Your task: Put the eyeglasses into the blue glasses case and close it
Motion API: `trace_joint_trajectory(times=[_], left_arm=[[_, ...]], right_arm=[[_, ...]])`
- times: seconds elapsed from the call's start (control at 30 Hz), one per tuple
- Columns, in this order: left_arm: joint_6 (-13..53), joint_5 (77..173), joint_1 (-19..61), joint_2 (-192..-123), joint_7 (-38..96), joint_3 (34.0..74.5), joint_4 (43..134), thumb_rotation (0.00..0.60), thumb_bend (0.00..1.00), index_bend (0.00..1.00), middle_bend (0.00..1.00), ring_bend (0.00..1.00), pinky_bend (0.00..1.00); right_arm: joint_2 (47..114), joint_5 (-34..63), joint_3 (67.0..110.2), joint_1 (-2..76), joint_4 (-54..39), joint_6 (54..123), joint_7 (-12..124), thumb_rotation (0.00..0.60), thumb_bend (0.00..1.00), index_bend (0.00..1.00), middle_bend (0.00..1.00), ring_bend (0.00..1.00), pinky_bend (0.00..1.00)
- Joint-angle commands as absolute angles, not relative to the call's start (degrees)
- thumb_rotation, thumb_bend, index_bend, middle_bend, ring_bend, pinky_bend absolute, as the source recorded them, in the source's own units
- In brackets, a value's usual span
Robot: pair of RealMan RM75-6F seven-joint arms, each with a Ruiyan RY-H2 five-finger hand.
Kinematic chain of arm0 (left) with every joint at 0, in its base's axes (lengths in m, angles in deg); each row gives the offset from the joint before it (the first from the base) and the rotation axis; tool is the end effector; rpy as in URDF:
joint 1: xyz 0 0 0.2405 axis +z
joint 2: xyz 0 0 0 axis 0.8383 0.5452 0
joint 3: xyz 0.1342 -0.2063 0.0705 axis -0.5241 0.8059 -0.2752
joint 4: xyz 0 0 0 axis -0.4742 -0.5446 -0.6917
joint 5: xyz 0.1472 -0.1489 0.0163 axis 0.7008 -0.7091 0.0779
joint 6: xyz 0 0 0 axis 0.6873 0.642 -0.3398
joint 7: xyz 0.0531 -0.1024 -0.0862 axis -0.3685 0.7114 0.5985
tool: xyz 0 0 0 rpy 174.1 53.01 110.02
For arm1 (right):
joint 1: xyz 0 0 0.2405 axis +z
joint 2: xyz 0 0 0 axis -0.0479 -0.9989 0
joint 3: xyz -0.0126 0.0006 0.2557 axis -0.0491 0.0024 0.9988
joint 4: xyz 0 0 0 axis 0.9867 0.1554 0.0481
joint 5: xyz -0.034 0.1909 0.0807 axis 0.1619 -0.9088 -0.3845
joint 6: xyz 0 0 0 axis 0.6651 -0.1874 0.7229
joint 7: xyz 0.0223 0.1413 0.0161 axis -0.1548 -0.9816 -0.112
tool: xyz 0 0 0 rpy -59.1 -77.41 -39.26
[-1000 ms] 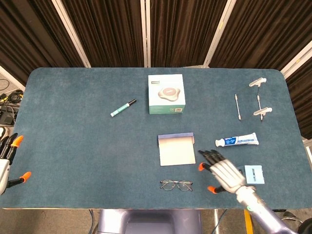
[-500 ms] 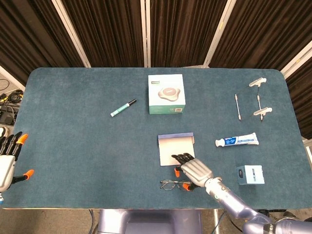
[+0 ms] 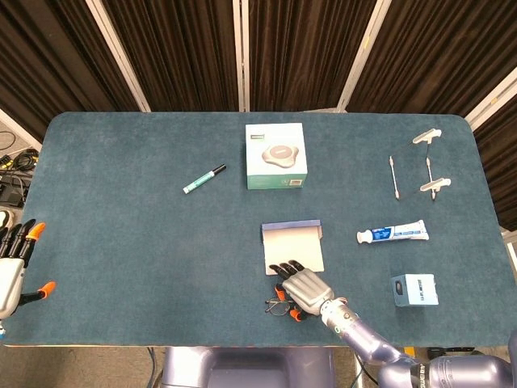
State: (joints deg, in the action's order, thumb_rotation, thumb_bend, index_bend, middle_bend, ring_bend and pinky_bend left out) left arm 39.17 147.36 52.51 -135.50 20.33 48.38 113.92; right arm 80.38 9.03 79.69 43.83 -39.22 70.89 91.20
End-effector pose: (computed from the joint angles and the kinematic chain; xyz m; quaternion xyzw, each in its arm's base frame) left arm -0.3050 0.1756 0.1621 -0.6116 -0.3760 -0.3352 0.6101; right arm -0.1329 -0.2425 -0.0413 0.8390 -0.4000 0.2528 0.2686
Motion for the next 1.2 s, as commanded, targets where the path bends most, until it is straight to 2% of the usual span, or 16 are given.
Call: trace_joint_trajectory(times=[0.03, 0.83, 1.2], left_arm=[[39.3, 147.3, 52.6, -135.5, 20.4, 48.4, 113.9, 0.600, 0.00, 0.00, 0.00, 0.00, 0.00], [38.9, 146.8, 52.3, -135.5, 20.4, 48.2, 114.0, 0.600, 0.00, 0.00, 0.00, 0.00, 0.00], [38.7, 146.6, 52.1, -135.7, 20.0, 48.2, 113.9, 0.600, 0.00, 0.00, 0.00, 0.00, 0.00]], right_arm=[[80.7, 9.0, 79.4, 44.1, -39.2, 71.6, 91.3, 0.600, 0.23, 0.48, 0.00, 0.00, 0.00], [81.1, 6.2, 77.0, 45.1, -37.9, 74.2, 90.9, 0.600, 0.23, 0.49, 0.00, 0.00, 0.00], [81.5, 5.0, 76.4, 45.6, -37.6, 73.7, 89.3, 0.600, 0.25, 0.54, 0.00, 0.00, 0.00]])
